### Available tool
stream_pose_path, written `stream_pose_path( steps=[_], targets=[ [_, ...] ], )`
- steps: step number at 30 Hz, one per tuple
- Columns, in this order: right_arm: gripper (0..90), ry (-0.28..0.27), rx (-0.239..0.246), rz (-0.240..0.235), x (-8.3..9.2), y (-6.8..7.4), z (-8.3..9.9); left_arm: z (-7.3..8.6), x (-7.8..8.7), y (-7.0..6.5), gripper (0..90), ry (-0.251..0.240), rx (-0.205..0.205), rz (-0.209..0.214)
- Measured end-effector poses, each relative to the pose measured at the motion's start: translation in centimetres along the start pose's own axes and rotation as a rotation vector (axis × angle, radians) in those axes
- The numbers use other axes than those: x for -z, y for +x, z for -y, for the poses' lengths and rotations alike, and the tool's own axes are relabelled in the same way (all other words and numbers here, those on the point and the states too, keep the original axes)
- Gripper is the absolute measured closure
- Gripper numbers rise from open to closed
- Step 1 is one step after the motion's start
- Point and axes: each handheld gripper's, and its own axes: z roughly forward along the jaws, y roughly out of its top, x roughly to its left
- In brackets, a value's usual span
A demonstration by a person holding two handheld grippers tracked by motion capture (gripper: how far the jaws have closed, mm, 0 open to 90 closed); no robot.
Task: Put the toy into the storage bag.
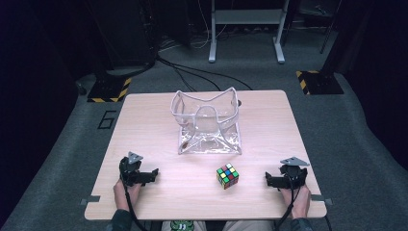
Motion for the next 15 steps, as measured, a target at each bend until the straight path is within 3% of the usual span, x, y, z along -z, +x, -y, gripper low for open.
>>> stream_pose_path(
  steps=[9,15],
  targets=[
    [0.0,0.022,-0.006,-0.006,0.2,0.4,-0.1,0.0,0.0,0.0,0.9,-0.001,-0.001,-0.003],
    [0.0,0.015,0.019,-0.034,1.1,2.0,-0.6,0.0,0.0,0.0,1.0,-0.003,-0.001,-0.003]
  ],
)
